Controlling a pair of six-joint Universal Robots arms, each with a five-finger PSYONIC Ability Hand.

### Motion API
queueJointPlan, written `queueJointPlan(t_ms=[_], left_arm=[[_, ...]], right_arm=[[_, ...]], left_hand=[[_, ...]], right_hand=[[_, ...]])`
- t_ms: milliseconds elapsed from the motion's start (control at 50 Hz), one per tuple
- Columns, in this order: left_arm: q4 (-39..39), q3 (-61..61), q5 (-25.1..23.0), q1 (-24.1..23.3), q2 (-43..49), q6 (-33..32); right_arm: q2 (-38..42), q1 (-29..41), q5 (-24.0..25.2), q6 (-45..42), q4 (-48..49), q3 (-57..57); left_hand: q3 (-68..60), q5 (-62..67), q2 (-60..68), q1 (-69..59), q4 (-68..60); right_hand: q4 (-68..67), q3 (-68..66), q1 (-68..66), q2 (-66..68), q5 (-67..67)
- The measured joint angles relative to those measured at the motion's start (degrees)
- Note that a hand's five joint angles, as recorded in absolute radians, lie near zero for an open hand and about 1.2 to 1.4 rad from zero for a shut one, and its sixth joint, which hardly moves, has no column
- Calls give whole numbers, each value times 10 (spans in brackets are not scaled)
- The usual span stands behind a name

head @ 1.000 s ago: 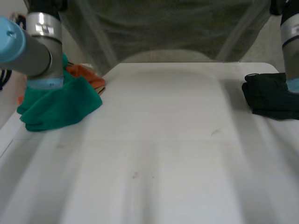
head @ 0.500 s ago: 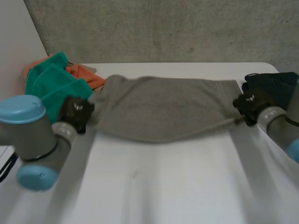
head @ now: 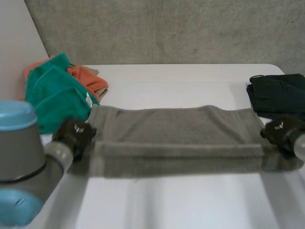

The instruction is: Fold the laundry.

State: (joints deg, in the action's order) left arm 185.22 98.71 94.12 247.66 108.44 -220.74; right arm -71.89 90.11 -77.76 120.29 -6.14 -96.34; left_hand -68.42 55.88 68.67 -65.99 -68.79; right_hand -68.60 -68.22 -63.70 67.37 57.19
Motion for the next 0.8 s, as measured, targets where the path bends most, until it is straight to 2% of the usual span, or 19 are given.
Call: queueJointPlan(t_ms=[140, 320, 440, 460, 500, 520, 540, 560, 580, 700, 800], left_arm=[[85, -161, 6, -12, 139, -1], [96, -352, 28, -15, 290, -7], [96, -419, 36, -15, 339, -14], [97, -441, 38, -16, 354, -15], [97, -450, 37, -17, 360, -16], [97, -453, 37, -19, 362, -16], [98, -456, 36, -21, 363, -16], [98, -457, 35, -23, 363, -16], [98, -457, 35, -25, 363, -16], [99, -453, 32, -36, 351, -15], [99, -442, 34, -40, 308, -10]], right_arm=[[114, 35, -14, 37, 74, 122], [231, 59, -27, 38, 136, 250], [281, 67, -30, 38, 162, 305], [303, 70, -34, 38, 173, 330], [314, 73, -38, 38, 178, 342], [317, 74, -39, 38, 179, 346], [324, 77, -45, 38, 182, 354], [326, 79, -48, 39, 183, 357], [327, 80, -50, 39, 183, 358], [315, 88, -59, 51, 181, 360], [266, 86, -58, 99, 176, 349]], left_hand=[[0, 0, 0, 0, 0], [0, 0, 0, 0, 0], [0, 0, 0, 0, 0], [51, -36, -51, 41, 52], [129, -109, -143, 129, 132], [291, -273, -297, 320, 299], [350, -333, -356, 390, 360], [441, -424, -448, 474, 453], [519, -496, -530, 543, 531], [564, -532, -570, 553, 572], [564, -532, -570, 553, 572]], right_hand=[[0, 0, 0, 0, 3], [0, 0, 0, 0, 3], [1, 0, 0, 0, 3], [126, 124, 129, -125, -120], [263, 262, 259, -269, -261], [309, 307, 305, -315, -308], [458, 455, 445, -465, -460], [521, 521, 494, -525, -514], [537, 533, 501, -535, -528], [566, 565, 509, -555, -545], [566, 565, 509, -555, -545]])
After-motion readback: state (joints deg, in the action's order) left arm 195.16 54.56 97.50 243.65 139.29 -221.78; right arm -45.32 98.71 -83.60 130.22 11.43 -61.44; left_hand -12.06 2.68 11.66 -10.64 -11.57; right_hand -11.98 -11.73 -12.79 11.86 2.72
